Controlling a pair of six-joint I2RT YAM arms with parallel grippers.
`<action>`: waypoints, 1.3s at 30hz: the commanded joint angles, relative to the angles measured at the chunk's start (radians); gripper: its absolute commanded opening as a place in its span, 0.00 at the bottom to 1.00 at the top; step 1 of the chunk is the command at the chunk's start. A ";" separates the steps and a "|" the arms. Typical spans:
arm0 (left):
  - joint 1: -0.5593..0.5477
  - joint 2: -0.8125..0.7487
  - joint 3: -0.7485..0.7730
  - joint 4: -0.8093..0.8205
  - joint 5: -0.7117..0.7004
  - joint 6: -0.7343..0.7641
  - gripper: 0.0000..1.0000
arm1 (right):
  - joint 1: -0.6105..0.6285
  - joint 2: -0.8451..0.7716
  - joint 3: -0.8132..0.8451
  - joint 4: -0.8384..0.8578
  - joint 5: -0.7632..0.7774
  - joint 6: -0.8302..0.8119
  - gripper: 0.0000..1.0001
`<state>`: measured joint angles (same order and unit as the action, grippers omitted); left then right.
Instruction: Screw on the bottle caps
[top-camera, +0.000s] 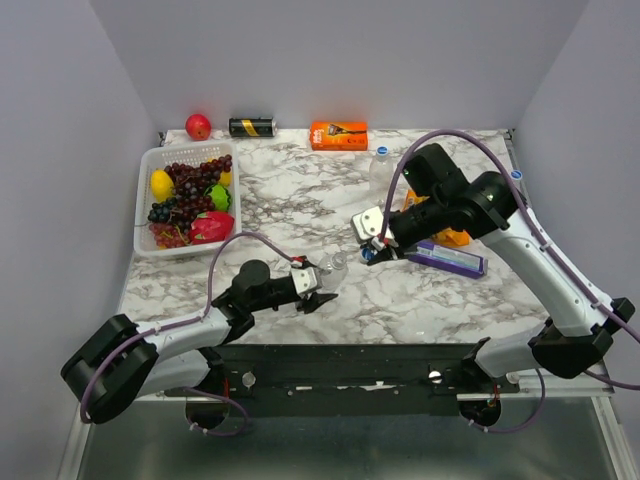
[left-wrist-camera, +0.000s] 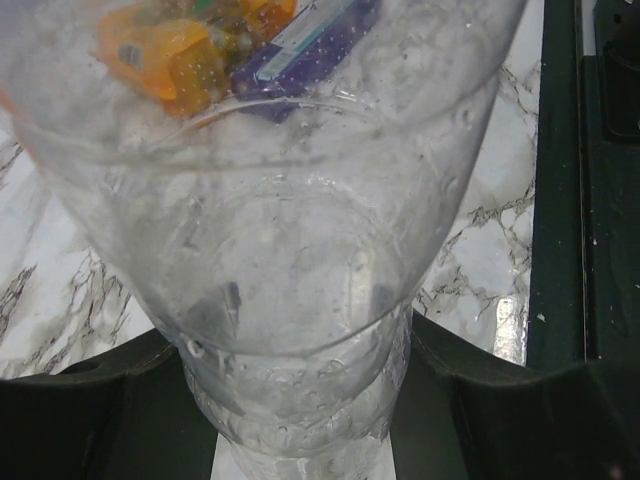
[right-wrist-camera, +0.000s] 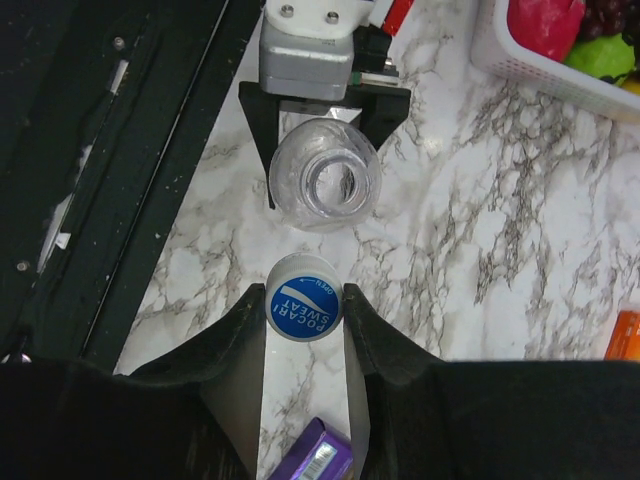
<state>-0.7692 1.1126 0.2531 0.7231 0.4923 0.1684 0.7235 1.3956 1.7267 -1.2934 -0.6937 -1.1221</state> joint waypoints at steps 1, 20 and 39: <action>-0.025 -0.013 0.003 0.009 0.043 0.074 0.00 | 0.043 0.013 0.040 -0.040 -0.012 -0.036 0.24; -0.050 0.009 0.058 -0.033 0.051 0.134 0.00 | 0.114 0.097 0.083 -0.086 0.023 -0.131 0.25; -0.050 0.007 0.058 -0.025 0.008 0.075 0.00 | 0.129 0.132 0.122 -0.219 -0.007 -0.208 0.24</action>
<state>-0.8139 1.1217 0.2878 0.6495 0.5129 0.2588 0.8452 1.4994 1.8088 -1.3373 -0.6712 -1.3041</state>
